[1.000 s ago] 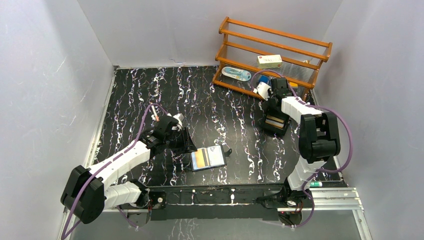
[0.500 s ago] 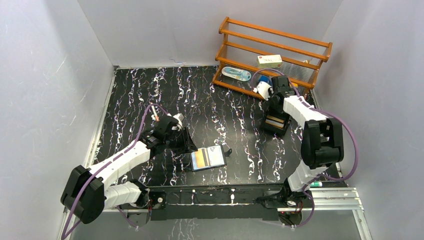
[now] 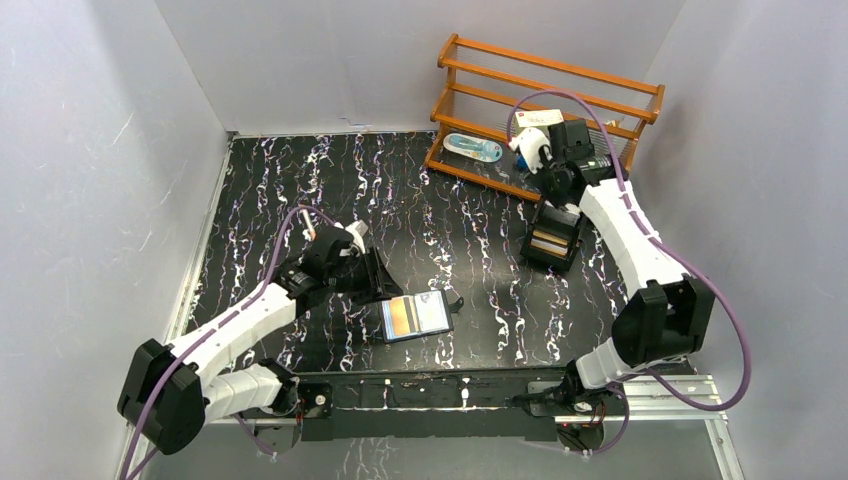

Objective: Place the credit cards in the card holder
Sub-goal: Pick up the credit card from the card box, then pass from the right arm to the left

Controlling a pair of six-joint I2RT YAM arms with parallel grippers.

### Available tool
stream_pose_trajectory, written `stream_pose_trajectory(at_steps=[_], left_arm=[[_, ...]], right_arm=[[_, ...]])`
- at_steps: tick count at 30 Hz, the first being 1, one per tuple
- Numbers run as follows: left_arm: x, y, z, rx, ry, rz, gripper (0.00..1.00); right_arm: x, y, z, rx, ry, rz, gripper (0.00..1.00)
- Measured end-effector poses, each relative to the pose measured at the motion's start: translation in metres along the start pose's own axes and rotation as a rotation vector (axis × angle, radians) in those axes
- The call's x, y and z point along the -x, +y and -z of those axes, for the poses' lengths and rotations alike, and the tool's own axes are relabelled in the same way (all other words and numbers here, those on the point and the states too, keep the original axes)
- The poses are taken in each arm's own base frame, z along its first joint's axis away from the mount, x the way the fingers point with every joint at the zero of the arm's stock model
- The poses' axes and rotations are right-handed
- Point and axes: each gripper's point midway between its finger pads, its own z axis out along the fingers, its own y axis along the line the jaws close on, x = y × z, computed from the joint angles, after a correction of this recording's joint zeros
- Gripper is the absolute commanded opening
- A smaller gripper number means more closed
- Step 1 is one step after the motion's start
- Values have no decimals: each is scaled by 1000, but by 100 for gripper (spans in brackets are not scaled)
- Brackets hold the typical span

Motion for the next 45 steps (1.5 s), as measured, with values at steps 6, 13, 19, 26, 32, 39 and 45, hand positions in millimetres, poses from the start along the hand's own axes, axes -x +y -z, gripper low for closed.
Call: stream_pose_trajectory(at_steps=[6, 13, 19, 26, 32, 39, 45], left_arm=[[17, -39, 10, -130, -43, 7, 43], [39, -86, 35, -326, -148, -6, 47], [49, -104, 46, -401, -197, -2, 50], [65, -130, 65, -517, -282, -5, 49], [71, -138, 65, -555, -296, -4, 32], [72, -138, 60, -554, -289, -3, 0], [72, -140, 61, -580, -294, -6, 0]], right_arm=[[73, 44, 46, 192, -268, -166, 0], [134, 114, 98, 586, -527, -485, 0], [147, 172, 124, 974, -561, -723, 0], [136, 219, 152, 1248, -482, -789, 0], [135, 224, 172, 1323, -510, -777, 0], [131, 231, 171, 1354, -489, -770, 1], [129, 230, 164, 1345, -485, -785, 17]])
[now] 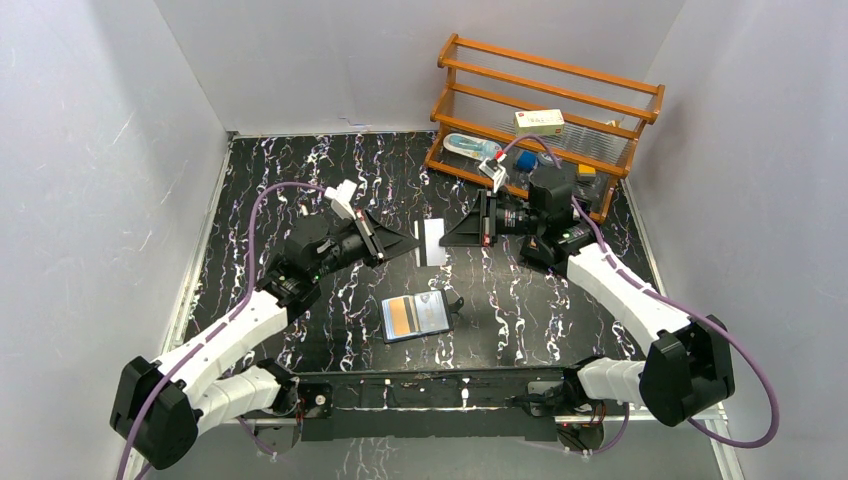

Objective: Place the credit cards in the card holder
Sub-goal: Pass from the right arm to the left, then hold the card slot in the card holder.

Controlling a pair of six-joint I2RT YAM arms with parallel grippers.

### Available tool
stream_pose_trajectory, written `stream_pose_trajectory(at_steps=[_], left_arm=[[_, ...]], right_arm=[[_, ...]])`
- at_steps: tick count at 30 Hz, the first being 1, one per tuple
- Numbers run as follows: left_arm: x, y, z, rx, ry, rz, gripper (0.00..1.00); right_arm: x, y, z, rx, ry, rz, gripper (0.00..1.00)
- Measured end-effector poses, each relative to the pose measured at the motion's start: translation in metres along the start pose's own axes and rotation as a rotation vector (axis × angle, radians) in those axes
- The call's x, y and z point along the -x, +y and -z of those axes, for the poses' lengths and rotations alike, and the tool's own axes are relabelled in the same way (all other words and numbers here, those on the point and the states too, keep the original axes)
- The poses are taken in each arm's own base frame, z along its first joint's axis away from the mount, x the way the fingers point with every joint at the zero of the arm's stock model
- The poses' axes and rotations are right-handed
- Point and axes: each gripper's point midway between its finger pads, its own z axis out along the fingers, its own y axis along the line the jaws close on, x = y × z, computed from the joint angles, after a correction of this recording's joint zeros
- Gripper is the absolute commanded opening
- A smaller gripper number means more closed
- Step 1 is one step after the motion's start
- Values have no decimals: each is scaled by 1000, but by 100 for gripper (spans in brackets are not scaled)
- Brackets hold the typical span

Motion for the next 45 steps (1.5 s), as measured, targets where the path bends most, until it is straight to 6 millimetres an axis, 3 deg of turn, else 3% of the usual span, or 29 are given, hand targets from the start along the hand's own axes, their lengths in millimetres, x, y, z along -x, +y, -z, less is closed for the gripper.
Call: stream_pose_trajectory(at_steps=[3, 9, 13, 18, 23, 28, 34, 45], left_arm=[[-5, 7, 0, 4, 5, 17, 0], [-11, 20, 4, 31, 8, 31, 0], [-17, 34, 11, 77, 1, 31, 0], [-33, 75, 24, 219, 9, 46, 0], [-55, 121, 35, 357, 43, 82, 0], [-73, 151, 40, 427, 79, 116, 0], [-87, 175, 43, 476, 101, 158, 0], [-96, 189, 42, 493, 107, 191, 0]], right_arm=[[-5, -4, -1, -4, 7, -14, 38], [-12, -15, -3, -46, 11, -48, 47], [-12, -26, -3, -103, -10, -76, 48], [-22, -51, -2, -193, -33, -126, 45], [-45, -84, -8, -371, -4, -127, 42], [-77, -126, -18, -573, 91, -87, 42], [-117, -170, -17, -785, 219, -24, 42], [-138, -196, -26, -892, 303, 49, 39]])
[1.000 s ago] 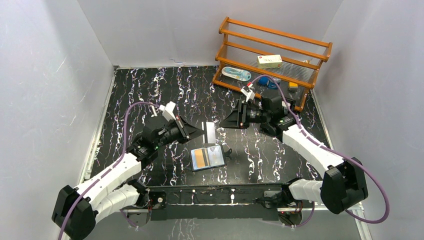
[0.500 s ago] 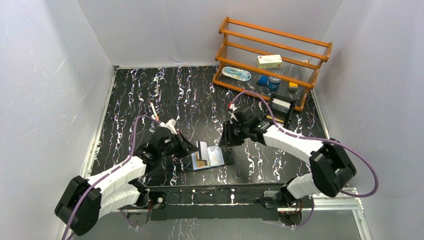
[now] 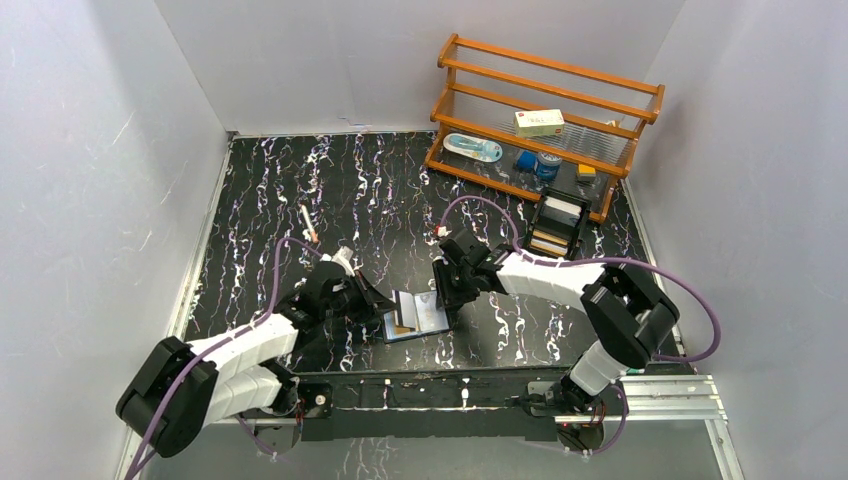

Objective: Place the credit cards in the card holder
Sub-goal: Hold the card slot in the card holder.

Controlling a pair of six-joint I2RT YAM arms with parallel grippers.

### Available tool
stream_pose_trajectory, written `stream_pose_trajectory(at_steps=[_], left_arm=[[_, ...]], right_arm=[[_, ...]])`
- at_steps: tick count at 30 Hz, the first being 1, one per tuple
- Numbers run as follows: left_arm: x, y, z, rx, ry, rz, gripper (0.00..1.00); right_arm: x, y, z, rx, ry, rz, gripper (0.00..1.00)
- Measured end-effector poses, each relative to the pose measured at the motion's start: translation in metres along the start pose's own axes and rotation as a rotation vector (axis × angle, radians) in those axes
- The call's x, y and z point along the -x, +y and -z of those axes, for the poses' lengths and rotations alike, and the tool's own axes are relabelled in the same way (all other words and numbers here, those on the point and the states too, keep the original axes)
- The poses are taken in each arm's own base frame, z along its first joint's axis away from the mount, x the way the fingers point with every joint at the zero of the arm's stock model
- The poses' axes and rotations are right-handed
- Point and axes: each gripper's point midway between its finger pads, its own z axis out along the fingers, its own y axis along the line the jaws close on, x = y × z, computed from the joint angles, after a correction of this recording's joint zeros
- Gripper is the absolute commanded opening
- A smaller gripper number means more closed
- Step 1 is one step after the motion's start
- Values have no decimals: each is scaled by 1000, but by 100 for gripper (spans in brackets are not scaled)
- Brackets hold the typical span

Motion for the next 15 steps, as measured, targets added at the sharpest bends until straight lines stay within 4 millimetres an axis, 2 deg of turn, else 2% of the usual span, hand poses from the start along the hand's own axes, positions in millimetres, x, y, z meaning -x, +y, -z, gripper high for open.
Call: stream_pose_trajectory(at_steps=[7, 15], left_arm=[[-2, 6, -5, 9, 9, 5, 0], [-6, 8, -7, 6, 25, 7, 0]], right_arm=[[-2, -5, -8, -18, 11, 4, 32], [-3, -6, -9, -23, 12, 11, 25]])
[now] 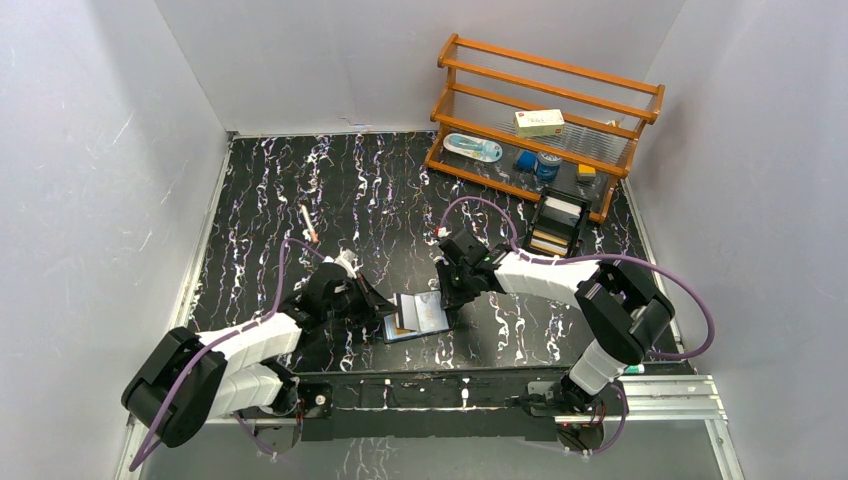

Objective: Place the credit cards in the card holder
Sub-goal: Hold the card slot in the card holder, then insert the credit card into the card slot.

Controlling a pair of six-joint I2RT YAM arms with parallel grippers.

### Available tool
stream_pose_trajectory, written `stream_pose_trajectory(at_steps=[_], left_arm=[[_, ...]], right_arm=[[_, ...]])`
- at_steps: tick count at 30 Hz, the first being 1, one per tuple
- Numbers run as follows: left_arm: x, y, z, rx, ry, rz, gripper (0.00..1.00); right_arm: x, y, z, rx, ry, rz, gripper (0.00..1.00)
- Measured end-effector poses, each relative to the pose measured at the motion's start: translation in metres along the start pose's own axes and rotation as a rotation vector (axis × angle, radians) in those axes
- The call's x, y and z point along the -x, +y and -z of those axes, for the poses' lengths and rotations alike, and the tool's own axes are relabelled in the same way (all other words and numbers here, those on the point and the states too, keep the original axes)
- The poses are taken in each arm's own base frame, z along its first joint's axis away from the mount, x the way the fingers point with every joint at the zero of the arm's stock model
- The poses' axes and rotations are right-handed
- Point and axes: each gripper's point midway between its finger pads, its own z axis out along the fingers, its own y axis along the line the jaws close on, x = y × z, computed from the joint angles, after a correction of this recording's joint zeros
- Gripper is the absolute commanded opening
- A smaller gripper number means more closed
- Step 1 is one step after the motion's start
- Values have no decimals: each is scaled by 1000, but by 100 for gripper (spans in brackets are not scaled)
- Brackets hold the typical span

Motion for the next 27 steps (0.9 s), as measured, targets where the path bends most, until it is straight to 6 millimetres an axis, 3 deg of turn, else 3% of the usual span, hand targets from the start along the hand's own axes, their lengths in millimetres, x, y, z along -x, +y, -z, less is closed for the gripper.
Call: stream_pose_trajectory(at_steps=[14, 27], left_arm=[[-1, 3, -1, -10, -5, -3, 0], [4, -12, 4, -63, -32, 3, 0]], right_arm=[[-1, -3, -1, -3, -6, -5, 17], [-1, -4, -2, 1, -10, -11, 17]])
